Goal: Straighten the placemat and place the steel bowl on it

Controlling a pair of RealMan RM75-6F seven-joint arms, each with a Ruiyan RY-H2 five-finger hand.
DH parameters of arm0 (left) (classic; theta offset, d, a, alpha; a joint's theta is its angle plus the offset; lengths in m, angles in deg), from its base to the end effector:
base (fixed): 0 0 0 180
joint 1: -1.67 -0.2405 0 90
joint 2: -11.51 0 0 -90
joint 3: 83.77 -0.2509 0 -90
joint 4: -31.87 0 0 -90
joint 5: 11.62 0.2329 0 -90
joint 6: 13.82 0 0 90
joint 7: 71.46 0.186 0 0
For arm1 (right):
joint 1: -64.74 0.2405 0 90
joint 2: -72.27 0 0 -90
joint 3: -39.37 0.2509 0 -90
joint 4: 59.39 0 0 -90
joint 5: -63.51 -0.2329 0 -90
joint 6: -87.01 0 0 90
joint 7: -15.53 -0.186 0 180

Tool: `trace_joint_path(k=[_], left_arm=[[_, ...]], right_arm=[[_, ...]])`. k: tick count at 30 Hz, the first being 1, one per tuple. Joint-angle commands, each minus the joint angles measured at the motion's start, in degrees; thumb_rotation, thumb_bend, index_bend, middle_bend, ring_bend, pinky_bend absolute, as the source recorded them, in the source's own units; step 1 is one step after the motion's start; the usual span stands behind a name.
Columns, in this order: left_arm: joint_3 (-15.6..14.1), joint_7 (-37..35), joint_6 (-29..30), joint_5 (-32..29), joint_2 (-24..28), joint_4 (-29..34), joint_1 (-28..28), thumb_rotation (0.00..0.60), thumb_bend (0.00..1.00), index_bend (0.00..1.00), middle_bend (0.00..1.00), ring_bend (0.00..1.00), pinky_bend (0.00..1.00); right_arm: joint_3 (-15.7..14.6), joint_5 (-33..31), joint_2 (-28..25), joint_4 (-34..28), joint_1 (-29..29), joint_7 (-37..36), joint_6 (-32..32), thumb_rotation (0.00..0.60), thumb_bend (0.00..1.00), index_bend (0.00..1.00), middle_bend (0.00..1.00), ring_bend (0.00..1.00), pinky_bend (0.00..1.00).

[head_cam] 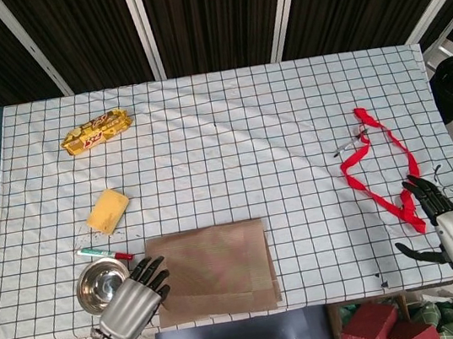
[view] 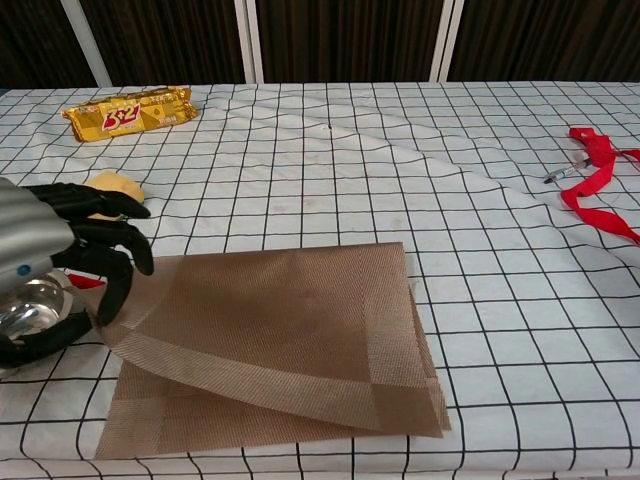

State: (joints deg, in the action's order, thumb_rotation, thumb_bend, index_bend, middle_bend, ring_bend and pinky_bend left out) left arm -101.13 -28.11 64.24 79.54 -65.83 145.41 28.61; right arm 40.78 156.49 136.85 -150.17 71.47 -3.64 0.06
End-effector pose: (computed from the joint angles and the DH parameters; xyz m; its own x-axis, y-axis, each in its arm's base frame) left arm -0.1325 0.1794 -0.0123 0.6520 0.1253 0.7478 0.6471 -0.6059 -0.4627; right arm -0.2925 -0.2272 0.1277 0.1026 -0.0323 0.9942 -0.9830 -0.1563 0.0964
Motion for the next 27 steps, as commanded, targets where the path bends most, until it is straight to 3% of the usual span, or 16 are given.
trace_joint_path(k=[1, 11, 14, 18, 23, 27], left_arm=[[0.89, -2.89, 0.96, 0.02, 1.09, 0.66, -1.49, 0.600, 0.44, 0.71, 0.30, 0.10, 0.16], [12.32, -9.88, -0.83, -14.39, -1.04, 4.73, -1.55, 0.600, 0.44, 0.70, 0.30, 0.10, 0.16], [18.01, -10.41, -1.43, -21.68, -2.90, 4.57, -0.43, 0.600, 0.44, 0.70, 0.30, 0.10, 0.15], [28.40, -11.70, -2.60, -37.08, -6.80, 4.09, 2.58, 0.600, 0.44, 0.70, 0.30, 0.10, 0.15], [38.17, -12.13, -3.19, -49.50, -10.96, -0.08, 7.15, 0.600, 0.44, 0.70, 0.30, 0.10, 0.15], [44.16, -11.24, -3.44, -56.69, -14.45, -5.66, 11.52, 0.600, 0.44, 0.70, 0.30, 0.10, 0.15]], right_arm=[[-0.02, 0.03, 0.03, 0.02, 0.02, 0.08, 0.05, 0.600, 0.13, 0.08, 0.00, 0.00, 0.17], [0.07, -0.09, 0.01, 0.05, -0.02, 0.13, 0.01, 0.600, 0.13, 0.08, 0.00, 0.00, 0.17], [-0.02, -0.04, 0.01, 0.02, 0.03, 0.25, 0.20, 0.600, 0.13, 0.08, 0.00, 0.00, 0.17], [-0.04, 0.00, -0.02, 0.01, 0.03, 0.41, 0.21, 0.600, 0.13, 0.08, 0.00, 0.00, 0.17], [0.04, -0.15, -0.04, 0.03, 0.02, 0.36, 0.22, 0.600, 0.13, 0.08, 0.00, 0.00, 0.17], [0.04, -0.19, -0.03, 0.01, 0.04, 0.39, 0.30, 0.600, 0.13, 0.08, 0.00, 0.00, 0.17]])
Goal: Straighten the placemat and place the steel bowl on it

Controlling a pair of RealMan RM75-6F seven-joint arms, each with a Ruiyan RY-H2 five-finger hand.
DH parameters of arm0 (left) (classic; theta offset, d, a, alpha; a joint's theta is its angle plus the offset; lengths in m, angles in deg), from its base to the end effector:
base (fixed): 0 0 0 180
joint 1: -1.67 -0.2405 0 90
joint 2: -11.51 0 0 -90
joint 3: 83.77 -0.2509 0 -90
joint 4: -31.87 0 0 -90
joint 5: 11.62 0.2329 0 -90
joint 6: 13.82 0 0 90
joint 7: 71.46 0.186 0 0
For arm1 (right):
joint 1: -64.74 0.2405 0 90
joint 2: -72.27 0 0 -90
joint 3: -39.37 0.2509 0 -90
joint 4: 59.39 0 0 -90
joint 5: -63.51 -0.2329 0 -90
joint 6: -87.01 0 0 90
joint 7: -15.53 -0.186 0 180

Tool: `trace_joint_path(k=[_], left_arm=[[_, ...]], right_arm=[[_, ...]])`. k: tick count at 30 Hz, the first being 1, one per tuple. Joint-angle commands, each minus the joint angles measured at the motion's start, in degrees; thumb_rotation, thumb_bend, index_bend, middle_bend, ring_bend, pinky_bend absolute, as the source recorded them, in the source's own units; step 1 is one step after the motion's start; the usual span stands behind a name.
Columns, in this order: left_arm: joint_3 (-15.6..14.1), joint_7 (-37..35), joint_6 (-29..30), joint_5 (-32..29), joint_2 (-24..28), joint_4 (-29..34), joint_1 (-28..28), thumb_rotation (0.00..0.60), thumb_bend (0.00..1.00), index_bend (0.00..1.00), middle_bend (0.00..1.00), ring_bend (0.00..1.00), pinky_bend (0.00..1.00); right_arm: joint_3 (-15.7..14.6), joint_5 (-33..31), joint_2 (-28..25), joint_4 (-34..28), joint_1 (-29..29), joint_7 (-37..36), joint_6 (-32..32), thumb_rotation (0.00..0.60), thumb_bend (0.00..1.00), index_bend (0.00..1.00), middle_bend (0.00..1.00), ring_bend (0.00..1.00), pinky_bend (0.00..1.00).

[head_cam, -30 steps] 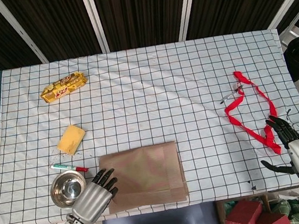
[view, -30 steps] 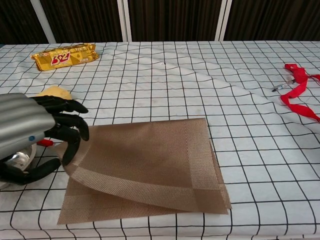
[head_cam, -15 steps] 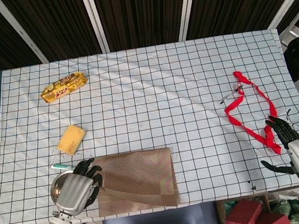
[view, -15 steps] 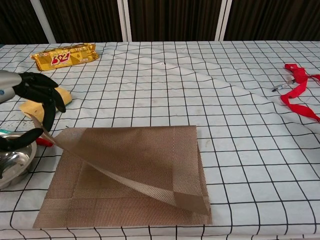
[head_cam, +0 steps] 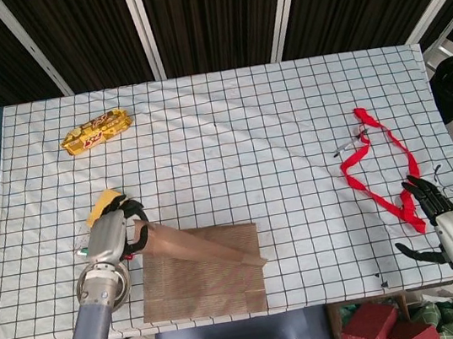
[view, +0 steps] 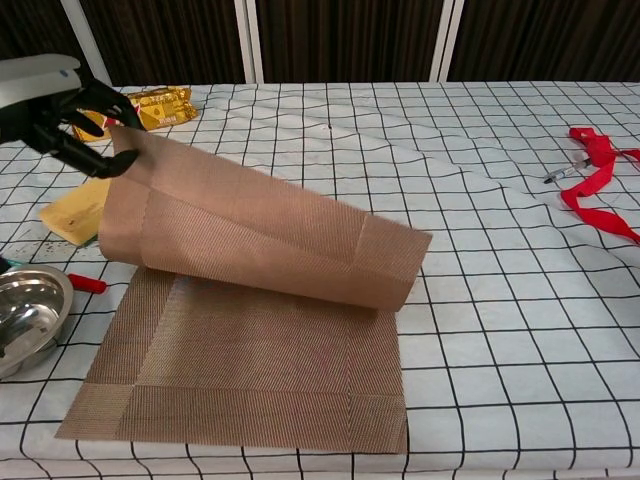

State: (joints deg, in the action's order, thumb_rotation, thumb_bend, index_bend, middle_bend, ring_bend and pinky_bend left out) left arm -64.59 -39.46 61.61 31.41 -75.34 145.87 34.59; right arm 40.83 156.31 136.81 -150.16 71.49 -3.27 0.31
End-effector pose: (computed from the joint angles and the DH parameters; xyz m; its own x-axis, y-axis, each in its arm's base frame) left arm -0.1091 0.3298 0.0035 0.0468 0.2432 0.9689 0.9982 0.0246 -0.0544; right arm -0.2933 -0.2277 0.1276 0.1101 -0.0335 0.9934 -0.9828 -0.1528 0.1037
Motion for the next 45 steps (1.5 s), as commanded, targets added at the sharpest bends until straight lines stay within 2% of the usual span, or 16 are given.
trace_joint_path(k=[1, 4, 8, 11, 15, 17, 20, 23, 27, 33, 36, 40, 45], left_arm=[[9.08, 0.11, -0.78, -10.60, -5.83, -7.41, 6.50, 0.600, 0.44, 0.70, 0.30, 0.10, 0.15], [13.86, 0.75, -0.61, -17.28, -8.33, -11.44, 10.04, 0.600, 0.44, 0.69, 0.29, 0.10, 0.14], [16.83, 4.39, -0.91, -22.78, -9.75, -17.31, 14.61, 0.600, 0.41, 0.63, 0.25, 0.09, 0.12], [17.76, 8.52, -0.59, -26.98, -10.51, -22.75, 17.92, 0.600, 0.33, 0.53, 0.20, 0.06, 0.08], [17.65, 12.55, 0.56, -30.33, -11.06, -28.30, 20.43, 0.600, 0.19, 0.28, 0.10, 0.00, 0.01], [16.99, 13.99, 1.04, -31.02, -11.13, -29.90, 20.91, 0.600, 0.16, 0.20, 0.07, 0.00, 0.00], [16.68, 15.09, 1.43, -32.40, -10.80, -30.72, 20.87, 0.600, 0.13, 0.13, 0.06, 0.00, 0.00], [16.43, 15.16, 1.45, -32.66, -9.80, -30.18, 20.20, 0.600, 0.13, 0.12, 0.06, 0.00, 0.00], [14.54, 13.96, 1.22, -29.76, -7.10, -27.51, 17.97, 0.600, 0.12, 0.11, 0.06, 0.00, 0.00], [9.95, 10.32, 0.04, -22.00, -0.03, -17.02, 12.10, 0.600, 0.10, 0.10, 0.05, 0.00, 0.00], [5.65, 7.17, 0.04, -14.89, 5.87, -9.04, 7.01, 0.600, 0.10, 0.10, 0.05, 0.00, 0.00], [-0.70, 2.95, 0.01, -4.95, 13.22, -1.75, 0.58, 0.600, 0.07, 0.10, 0.05, 0.00, 0.00], [-7.59, -2.79, 0.95, 6.78, 20.01, 2.37, -6.09, 0.600, 0.07, 0.10, 0.05, 0.00, 0.00]], right_arm=[[-0.02, 0.01, 0.01, 0.01, 0.02, 0.08, 0.06, 0.600, 0.13, 0.08, 0.00, 0.00, 0.17], [-0.05, 0.02, 0.03, 0.02, 0.04, 0.16, 0.13, 0.600, 0.13, 0.08, 0.00, 0.00, 0.17], [-0.05, -0.08, 0.01, -0.01, 0.07, 0.19, 0.28, 0.600, 0.13, 0.08, 0.00, 0.00, 0.17], [-0.12, -0.15, -0.10, -0.25, 0.04, 0.05, 0.40, 0.600, 0.13, 0.08, 0.00, 0.00, 0.17], [-0.13, -0.25, -0.26, -0.52, -0.04, 0.13, 0.38, 0.600, 0.13, 0.08, 0.00, 0.00, 0.17], [-0.11, -0.34, -0.30, -0.55, -0.06, 0.21, 0.41, 0.600, 0.13, 0.08, 0.00, 0.00, 0.17], [-0.10, -0.51, -0.37, -0.69, -0.06, 0.33, 0.57, 0.600, 0.13, 0.08, 0.00, 0.00, 0.17], [-0.14, -0.53, -0.44, -0.82, -0.04, 0.57, 0.70, 0.600, 0.13, 0.08, 0.00, 0.00, 0.17], [-0.19, -0.60, -0.55, -0.92, -0.05, 0.90, 0.86, 0.600, 0.13, 0.08, 0.00, 0.00, 0.17], [-0.26, -0.97, -0.83, -1.09, 0.04, 1.53, 1.49, 0.600, 0.13, 0.08, 0.00, 0.00, 0.17], [-0.38, -0.98, -0.89, -1.18, 0.13, 2.32, 1.87, 0.600, 0.13, 0.08, 0.00, 0.00, 0.17], [-0.48, -0.98, -0.97, -1.06, 0.19, 3.57, 2.21, 0.600, 0.12, 0.08, 0.00, 0.00, 0.17], [-0.45, -1.12, -0.96, -0.88, 0.24, 5.07, 2.43, 0.600, 0.11, 0.08, 0.00, 0.00, 0.17]])
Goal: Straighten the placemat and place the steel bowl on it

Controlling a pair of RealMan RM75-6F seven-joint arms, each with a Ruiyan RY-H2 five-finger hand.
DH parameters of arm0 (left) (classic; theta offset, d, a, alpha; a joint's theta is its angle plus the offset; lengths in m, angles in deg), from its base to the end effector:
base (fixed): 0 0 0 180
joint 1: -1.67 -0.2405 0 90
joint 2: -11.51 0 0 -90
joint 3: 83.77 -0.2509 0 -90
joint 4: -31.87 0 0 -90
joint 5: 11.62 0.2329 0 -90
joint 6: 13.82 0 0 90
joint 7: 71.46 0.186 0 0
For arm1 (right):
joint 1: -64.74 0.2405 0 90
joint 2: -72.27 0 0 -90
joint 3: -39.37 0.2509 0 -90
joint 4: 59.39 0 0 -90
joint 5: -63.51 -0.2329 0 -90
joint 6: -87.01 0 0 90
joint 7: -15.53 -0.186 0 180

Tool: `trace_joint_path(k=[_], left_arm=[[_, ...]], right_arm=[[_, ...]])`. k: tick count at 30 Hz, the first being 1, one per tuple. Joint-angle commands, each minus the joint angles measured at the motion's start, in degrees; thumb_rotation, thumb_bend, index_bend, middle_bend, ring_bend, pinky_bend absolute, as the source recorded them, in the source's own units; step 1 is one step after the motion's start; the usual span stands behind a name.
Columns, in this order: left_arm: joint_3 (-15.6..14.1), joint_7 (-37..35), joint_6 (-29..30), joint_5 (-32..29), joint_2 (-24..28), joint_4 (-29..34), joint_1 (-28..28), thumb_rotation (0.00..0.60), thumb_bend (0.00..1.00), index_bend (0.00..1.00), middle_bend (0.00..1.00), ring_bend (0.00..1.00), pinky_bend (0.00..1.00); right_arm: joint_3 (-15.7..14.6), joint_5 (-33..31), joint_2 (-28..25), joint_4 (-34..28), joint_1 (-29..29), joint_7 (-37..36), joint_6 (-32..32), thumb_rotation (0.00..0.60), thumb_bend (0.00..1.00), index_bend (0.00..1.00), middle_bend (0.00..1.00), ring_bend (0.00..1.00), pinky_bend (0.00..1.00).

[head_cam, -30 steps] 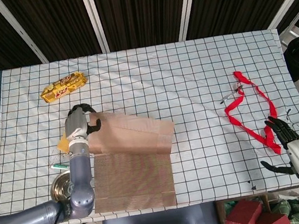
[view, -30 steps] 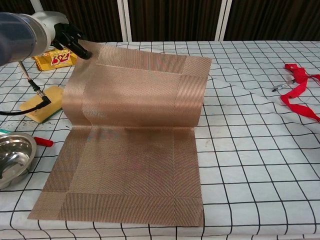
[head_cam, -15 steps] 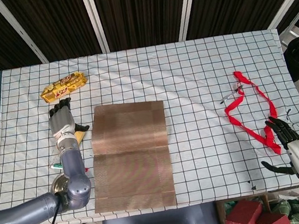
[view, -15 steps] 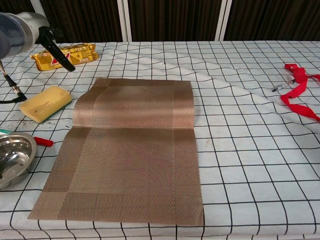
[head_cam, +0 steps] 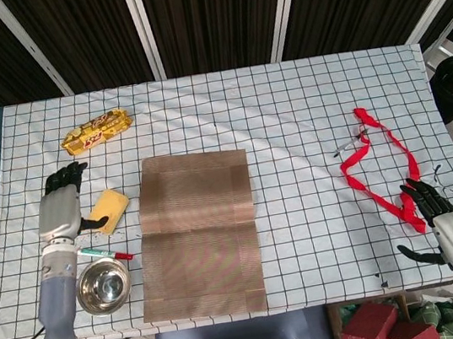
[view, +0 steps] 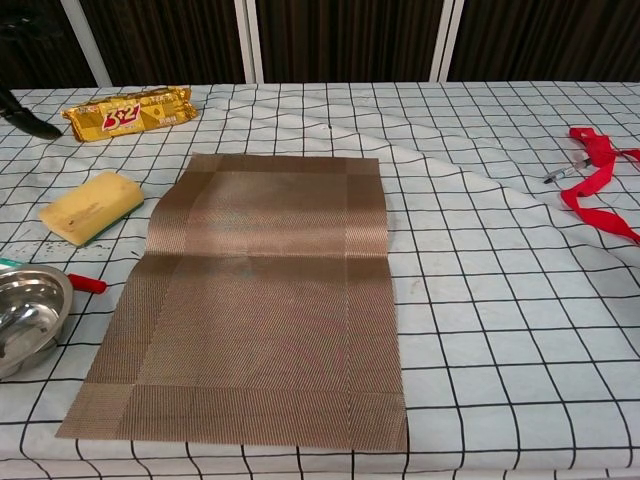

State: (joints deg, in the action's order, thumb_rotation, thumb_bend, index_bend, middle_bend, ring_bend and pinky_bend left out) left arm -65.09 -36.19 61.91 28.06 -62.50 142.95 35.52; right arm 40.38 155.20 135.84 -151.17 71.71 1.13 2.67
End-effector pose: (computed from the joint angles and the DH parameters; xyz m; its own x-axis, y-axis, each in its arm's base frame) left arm -0.1663 0.3624 0.0708 0.3076 0.1328 0.9422 0.9423 0.0949 -0.3210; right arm -0.2977 -0.2272 0.1245 0.1885 -0.0636 0.9800 -0.9754 -0.1283 0.1793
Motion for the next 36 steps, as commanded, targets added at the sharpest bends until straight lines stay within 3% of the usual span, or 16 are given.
trace_joint_path(k=[1, 10, 16, 24, 29, 36], left_arm=[[-8.34, -7.48, 0.87, 12.39, 8.26, 5.70, -8.27, 0.600, 0.07, 0.10, 0.05, 0.00, 0.00], [-18.67, -20.91, 6.68, 32.15, 13.66, 1.71, -19.19, 0.600, 0.07, 0.10, 0.05, 0.00, 0.00], [-22.21, -28.51, 9.58, 36.67, 13.68, -2.85, -24.12, 0.600, 0.07, 0.10, 0.05, 0.00, 0.00], [-22.06, -34.91, 9.17, 39.36, 14.29, -6.80, -25.13, 0.600, 0.07, 0.10, 0.05, 0.00, 0.00], [-21.53, -37.00, 8.01, 39.19, 14.33, -8.14, -25.13, 0.600, 0.07, 0.10, 0.05, 0.00, 0.00], [-20.79, -38.19, 7.32, 39.63, 14.28, -8.83, -25.26, 0.600, 0.07, 0.10, 0.05, 0.00, 0.00]], right_arm=[[-0.03, 0.04, 0.05, 0.19, 0.02, 1.08, 0.09, 0.600, 0.11, 0.08, 0.00, 0.00, 0.17], [-0.53, 0.62, 0.72, 1.03, -0.21, 6.18, 0.12, 0.600, 0.11, 0.08, 0.00, 0.00, 0.17], [-0.85, 0.71, 1.61, 1.48, -0.46, 9.12, 0.18, 0.600, 0.09, 0.08, 0.00, 0.00, 0.17], [-3.40, 6.88, 3.13, 1.25, 0.49, 15.47, 0.88, 0.600, 0.03, 0.08, 0.00, 0.00, 0.17], [-5.01, 11.60, 4.31, 1.22, 2.43, 17.82, 2.93, 0.600, 0.03, 0.15, 0.02, 0.01, 0.17], [-7.47, 23.39, 8.48, 3.86, 9.08, 16.36, 6.79, 0.600, 0.03, 0.25, 0.08, 0.05, 0.17]])
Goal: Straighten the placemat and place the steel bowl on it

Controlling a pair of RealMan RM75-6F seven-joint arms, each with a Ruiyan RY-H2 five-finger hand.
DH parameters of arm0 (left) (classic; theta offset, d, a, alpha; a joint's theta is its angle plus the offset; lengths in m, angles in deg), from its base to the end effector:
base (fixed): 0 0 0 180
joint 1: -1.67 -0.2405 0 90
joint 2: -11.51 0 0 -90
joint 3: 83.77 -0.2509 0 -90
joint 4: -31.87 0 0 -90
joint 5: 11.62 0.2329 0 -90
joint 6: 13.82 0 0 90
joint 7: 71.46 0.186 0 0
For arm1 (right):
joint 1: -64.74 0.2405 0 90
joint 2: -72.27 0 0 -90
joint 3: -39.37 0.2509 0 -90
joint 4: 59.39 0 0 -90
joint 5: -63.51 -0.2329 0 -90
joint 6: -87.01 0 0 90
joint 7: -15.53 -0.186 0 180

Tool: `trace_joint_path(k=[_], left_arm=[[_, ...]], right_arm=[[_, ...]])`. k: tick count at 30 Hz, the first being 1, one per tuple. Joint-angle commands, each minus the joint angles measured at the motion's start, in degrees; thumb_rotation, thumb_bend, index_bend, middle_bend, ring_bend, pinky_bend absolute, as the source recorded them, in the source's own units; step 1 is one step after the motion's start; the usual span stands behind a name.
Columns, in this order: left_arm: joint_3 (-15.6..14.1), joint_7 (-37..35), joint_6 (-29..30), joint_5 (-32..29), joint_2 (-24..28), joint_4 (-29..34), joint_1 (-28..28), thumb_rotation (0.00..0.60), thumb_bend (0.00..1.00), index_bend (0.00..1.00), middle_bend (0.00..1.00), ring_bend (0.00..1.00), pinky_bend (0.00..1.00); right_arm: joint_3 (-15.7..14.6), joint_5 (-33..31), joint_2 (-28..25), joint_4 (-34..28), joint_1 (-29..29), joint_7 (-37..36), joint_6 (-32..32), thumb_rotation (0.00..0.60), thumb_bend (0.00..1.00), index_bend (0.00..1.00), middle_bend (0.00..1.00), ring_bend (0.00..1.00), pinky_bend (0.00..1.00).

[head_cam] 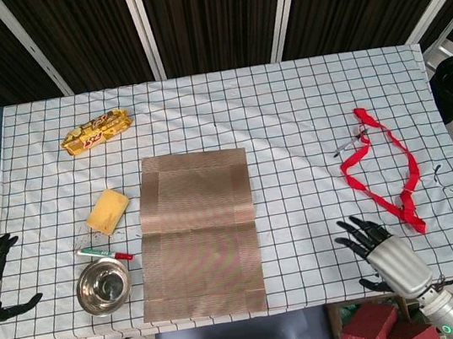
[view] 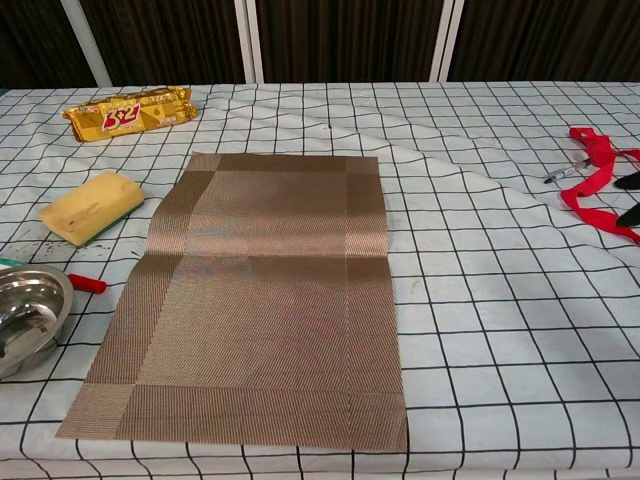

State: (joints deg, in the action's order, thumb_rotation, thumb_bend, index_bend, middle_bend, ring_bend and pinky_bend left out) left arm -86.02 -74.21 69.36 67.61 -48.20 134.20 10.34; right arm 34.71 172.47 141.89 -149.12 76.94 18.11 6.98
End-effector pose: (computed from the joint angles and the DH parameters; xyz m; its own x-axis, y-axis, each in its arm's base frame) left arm -0.3020 0.2193 0.1291 0.2565 0.1075 0.9605 0.9629 0.0577 -0.2636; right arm -0.2394 -0.2064 0.0464 0.4725 -0.1315 0.8715 -0.7850 -0.5123 0.3483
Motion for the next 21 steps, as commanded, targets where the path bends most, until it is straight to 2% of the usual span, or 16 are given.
trace_joint_path(k=[1, 5, 11, 21], left_arm=[[0.22, -0.23, -0.18, 0.11, -0.03, -0.12, -0.11, 0.600, 0.07, 0.10, 0.05, 0.00, 0.00], [0.57, -0.30, -0.26, 0.35, -0.18, -0.21, -0.28, 0.600, 0.07, 0.10, 0.05, 0.00, 0.00], [1.15, -0.06, -0.25, 0.44, -0.67, -0.56, -0.42, 0.600, 0.07, 0.10, 0.05, 0.00, 0.00], [2.22, -0.29, -0.78, -0.35, -0.96, -0.86, -0.66, 0.600, 0.07, 0.10, 0.05, 0.00, 0.00]], right_arm=[[-2.16, 7.46, 2.89, 2.29, 4.66, -0.62, 3.02, 0.600, 0.03, 0.26, 0.09, 0.06, 0.17], [-3.58, 10.11, 5.03, 3.81, 6.73, -0.97, 5.29, 0.600, 0.03, 0.27, 0.09, 0.06, 0.17], [-4.92, 10.52, 8.78, 5.54, 7.65, -1.95, 7.30, 0.600, 0.03, 0.27, 0.09, 0.06, 0.17], [-4.21, 8.77, 16.06, 9.96, 8.76, -3.02, 8.32, 0.600, 0.03, 0.27, 0.09, 0.06, 0.17]])
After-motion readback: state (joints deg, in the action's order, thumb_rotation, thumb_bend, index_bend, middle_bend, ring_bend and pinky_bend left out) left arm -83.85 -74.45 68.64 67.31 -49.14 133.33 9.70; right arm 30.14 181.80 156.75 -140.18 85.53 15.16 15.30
